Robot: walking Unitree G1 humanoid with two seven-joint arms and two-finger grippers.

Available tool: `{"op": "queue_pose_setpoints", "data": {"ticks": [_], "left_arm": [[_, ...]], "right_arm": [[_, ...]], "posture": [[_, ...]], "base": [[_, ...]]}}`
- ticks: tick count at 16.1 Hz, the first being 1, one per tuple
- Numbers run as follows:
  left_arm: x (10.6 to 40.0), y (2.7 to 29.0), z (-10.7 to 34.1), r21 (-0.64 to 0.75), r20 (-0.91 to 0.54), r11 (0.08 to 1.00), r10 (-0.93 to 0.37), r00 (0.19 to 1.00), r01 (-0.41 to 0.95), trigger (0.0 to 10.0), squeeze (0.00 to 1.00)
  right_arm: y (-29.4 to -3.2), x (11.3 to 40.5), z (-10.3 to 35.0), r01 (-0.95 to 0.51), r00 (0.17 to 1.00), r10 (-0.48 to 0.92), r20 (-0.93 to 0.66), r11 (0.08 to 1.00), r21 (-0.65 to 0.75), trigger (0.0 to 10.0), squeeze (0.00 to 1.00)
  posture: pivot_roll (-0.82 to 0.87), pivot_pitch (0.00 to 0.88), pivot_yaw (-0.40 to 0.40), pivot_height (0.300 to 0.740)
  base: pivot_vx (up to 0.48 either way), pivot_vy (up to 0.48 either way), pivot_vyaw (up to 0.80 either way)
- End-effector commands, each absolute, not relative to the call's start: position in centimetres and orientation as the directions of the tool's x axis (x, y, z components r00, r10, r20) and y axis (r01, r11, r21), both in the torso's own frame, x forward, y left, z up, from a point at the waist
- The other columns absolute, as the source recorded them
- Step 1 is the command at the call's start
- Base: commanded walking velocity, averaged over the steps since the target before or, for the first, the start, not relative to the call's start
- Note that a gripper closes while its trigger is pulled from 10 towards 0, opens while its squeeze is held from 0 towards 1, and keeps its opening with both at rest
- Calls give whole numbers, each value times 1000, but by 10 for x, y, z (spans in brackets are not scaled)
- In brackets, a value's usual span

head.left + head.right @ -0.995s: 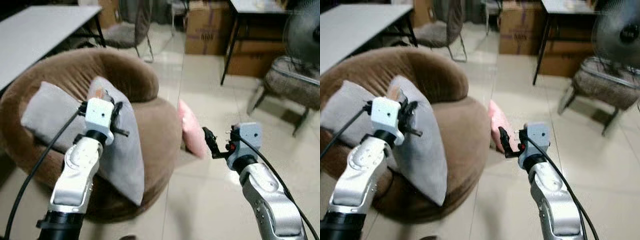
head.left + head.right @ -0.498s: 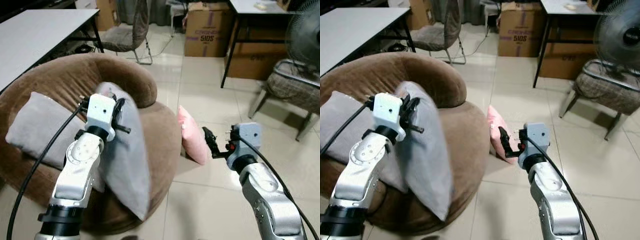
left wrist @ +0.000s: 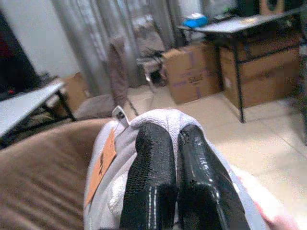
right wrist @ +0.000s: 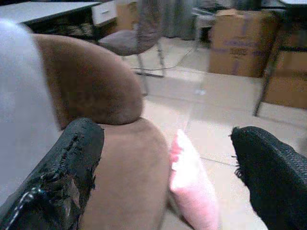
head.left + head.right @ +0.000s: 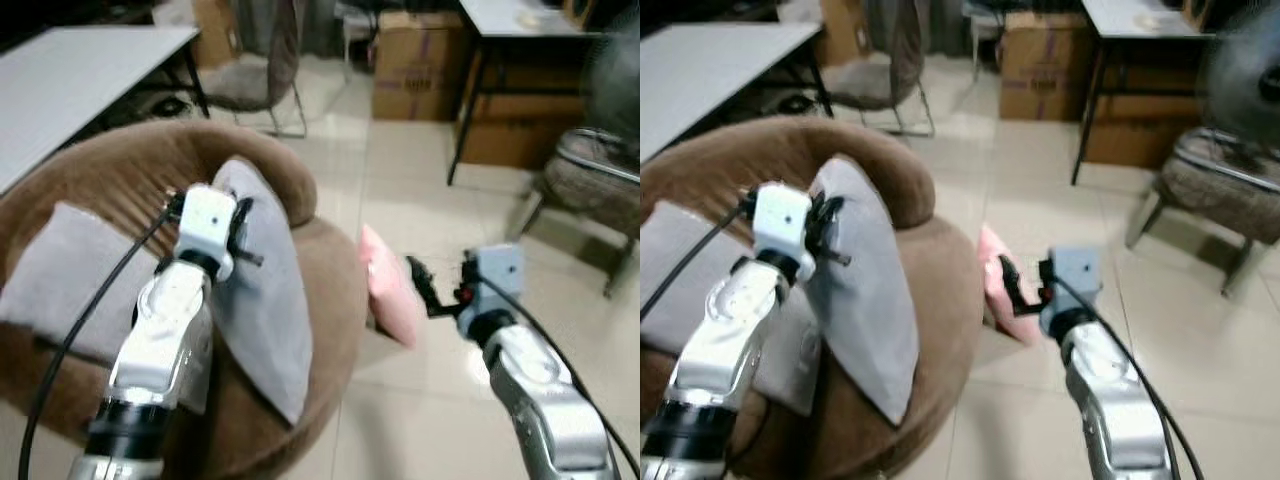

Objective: Move the pillow to the sofa from floor

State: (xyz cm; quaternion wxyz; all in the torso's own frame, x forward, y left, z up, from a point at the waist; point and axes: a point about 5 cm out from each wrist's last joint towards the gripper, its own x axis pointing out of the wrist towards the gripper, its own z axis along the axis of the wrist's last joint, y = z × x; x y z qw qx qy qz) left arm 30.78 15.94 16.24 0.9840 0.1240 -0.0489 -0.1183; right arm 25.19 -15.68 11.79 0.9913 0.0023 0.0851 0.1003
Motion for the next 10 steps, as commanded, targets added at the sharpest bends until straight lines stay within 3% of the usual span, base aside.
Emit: {"op": "queue_pose_setpoints", "data": {"ticks": [1,3,7,10], "left_arm": [[309,171,174,286,120,942,-217,969,176,10000,0],[310,171,174,288,120,942,-217,969,175,10000,0],[319,158,163,318,53,911,-296,954,264,10000,0],[339,142,149,341,-8,881,-346,938,328,10000,0]], "right_arm": [[-142,253,121,-267,950,267,-160,963,22,10000,0],[-140,252,121,-274,949,275,-157,961,27,10000,0],[-147,248,120,-315,935,312,-166,949,12,10000,0],[-152,243,128,-450,886,438,-153,892,-53,10000,0]], "posture": [[32,0,69,740],[32,0,69,740],[37,0,68,740],[29,0,68,740]], "base": [[352,0,800],[352,0,800],[61,0,0],[0,0,0]]}}
